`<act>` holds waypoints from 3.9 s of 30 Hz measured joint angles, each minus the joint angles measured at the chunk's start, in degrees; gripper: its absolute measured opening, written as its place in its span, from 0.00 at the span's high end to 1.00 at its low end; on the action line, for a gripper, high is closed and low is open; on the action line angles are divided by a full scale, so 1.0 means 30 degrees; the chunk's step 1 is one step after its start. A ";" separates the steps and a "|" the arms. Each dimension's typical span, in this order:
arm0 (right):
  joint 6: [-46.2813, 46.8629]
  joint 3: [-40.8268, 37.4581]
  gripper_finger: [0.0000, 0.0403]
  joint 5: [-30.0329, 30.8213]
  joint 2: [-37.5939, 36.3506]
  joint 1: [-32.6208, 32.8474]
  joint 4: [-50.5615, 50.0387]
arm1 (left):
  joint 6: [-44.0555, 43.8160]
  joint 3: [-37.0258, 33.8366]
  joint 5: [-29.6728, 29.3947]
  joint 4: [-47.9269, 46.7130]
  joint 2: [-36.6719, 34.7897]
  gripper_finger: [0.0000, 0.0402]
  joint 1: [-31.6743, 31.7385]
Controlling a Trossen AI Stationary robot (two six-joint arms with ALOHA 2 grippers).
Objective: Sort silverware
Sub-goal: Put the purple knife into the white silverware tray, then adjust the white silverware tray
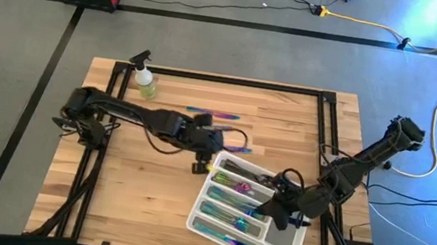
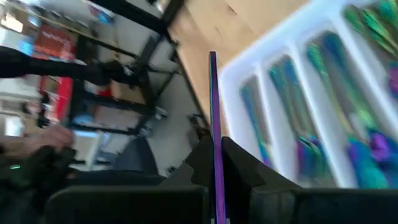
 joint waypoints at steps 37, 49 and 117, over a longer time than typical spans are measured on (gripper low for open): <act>-0.3655 0.5355 0.99 -0.0152 1.4052 -0.0242 0.2256 | -0.5901 -1.8335 1.5445 1.3258 -1.3017 0.71 0.7187; -0.5881 0.5348 0.79 -0.2305 1.4049 -0.0882 0.2317 | -0.6223 -1.8309 1.2755 1.4107 -1.3002 0.71 0.7153; -2.3666 0.6007 1.00 -0.4341 1.0402 -0.8206 -0.5255 | -0.8613 -1.8306 0.6049 1.4943 -1.2383 0.71 0.3091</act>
